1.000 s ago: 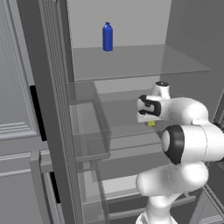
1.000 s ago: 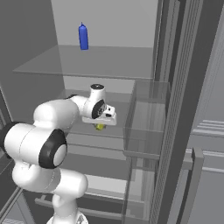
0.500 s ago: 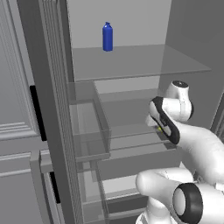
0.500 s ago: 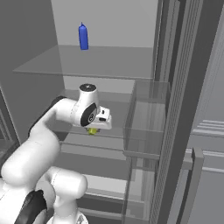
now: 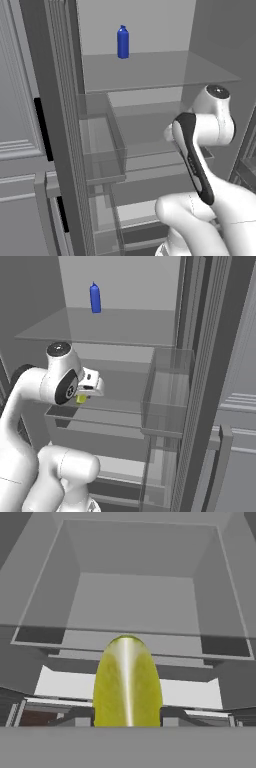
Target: Grab a lemon wedge from the fridge and one ice cube from the ice bowl, and put them in the glass of lemonade.
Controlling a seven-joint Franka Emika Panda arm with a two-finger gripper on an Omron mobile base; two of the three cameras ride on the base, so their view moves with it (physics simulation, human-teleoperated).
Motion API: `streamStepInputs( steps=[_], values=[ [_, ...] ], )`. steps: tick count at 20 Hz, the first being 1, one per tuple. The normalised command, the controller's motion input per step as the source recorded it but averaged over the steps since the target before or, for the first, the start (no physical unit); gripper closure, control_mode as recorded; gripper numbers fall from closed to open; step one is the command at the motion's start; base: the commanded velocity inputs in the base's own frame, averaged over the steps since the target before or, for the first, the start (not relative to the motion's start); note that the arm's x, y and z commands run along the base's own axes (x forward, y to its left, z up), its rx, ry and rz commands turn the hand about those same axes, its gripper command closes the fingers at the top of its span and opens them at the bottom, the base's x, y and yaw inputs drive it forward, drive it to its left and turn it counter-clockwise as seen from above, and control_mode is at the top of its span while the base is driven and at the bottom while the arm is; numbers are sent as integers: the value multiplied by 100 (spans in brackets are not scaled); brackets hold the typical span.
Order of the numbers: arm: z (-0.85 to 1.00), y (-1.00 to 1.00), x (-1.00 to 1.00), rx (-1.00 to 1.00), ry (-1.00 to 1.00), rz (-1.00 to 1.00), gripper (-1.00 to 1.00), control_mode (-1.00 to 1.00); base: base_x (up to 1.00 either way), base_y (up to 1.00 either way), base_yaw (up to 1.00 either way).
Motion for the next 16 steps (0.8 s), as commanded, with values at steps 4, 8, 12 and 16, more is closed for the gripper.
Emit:
streamStepInputs(
  steps=[4, 8, 12, 16],
  values=[
    [74, 3, -79, 0, -10, 4, 100, -100, 0, 0, 0],
    [57, 0, -97, 10, -10, 6, 100, -100, 0, 0, 0],
    [86, 0, -54, 1, 1, 2, 100, -100, 0, 0, 0],
    [63, -4, -5, 0, 15, -2, 100, -100, 0, 0, 0]
  ],
)
